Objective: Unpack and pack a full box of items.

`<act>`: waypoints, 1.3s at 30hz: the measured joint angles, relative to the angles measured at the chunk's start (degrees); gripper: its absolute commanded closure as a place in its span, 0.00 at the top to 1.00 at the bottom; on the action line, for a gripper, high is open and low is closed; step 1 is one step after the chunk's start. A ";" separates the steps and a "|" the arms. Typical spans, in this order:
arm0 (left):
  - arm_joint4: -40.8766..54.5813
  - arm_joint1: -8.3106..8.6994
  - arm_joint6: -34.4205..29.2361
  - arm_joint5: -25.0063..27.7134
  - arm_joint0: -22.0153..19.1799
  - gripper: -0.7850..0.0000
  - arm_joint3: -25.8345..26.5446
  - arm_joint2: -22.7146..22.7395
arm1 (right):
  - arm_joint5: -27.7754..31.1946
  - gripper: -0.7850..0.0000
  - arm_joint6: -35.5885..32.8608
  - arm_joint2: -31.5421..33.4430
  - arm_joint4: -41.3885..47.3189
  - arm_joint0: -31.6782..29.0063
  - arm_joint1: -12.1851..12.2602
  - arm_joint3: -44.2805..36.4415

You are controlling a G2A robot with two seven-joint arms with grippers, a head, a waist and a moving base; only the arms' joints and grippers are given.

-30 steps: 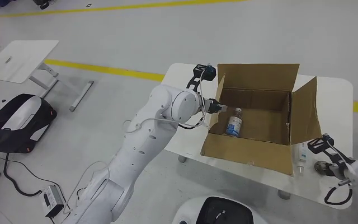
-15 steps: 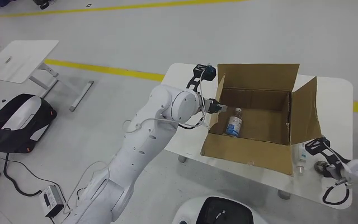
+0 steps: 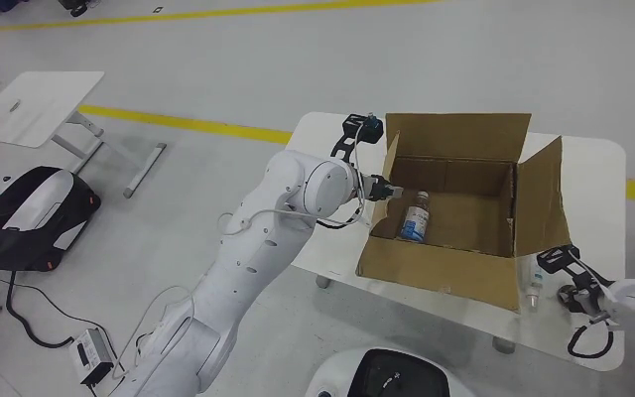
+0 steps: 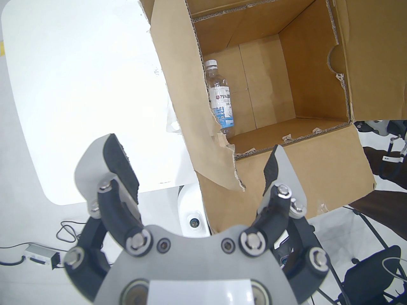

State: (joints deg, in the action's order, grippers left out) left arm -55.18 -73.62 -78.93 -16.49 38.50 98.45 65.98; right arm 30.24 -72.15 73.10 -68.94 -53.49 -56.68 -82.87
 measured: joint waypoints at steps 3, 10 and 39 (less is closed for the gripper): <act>0.00 0.00 0.00 0.00 0.00 1.00 0.00 0.00 | 0.05 0.26 0.12 -0.22 0.14 0.18 0.03 0.40; 0.00 0.00 0.00 0.00 0.00 1.00 0.00 0.00 | -0.02 0.00 0.27 -0.71 0.13 0.15 0.16 0.42; 0.00 0.00 0.00 0.00 0.00 1.00 0.00 0.00 | 4.66 0.00 2.76 18.52 12.92 -19.32 6.61 -32.88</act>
State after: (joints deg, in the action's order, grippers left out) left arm -55.18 -73.62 -78.93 -16.49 38.50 98.45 65.98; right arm 34.90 -69.39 91.62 -56.02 -72.81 -50.06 -115.75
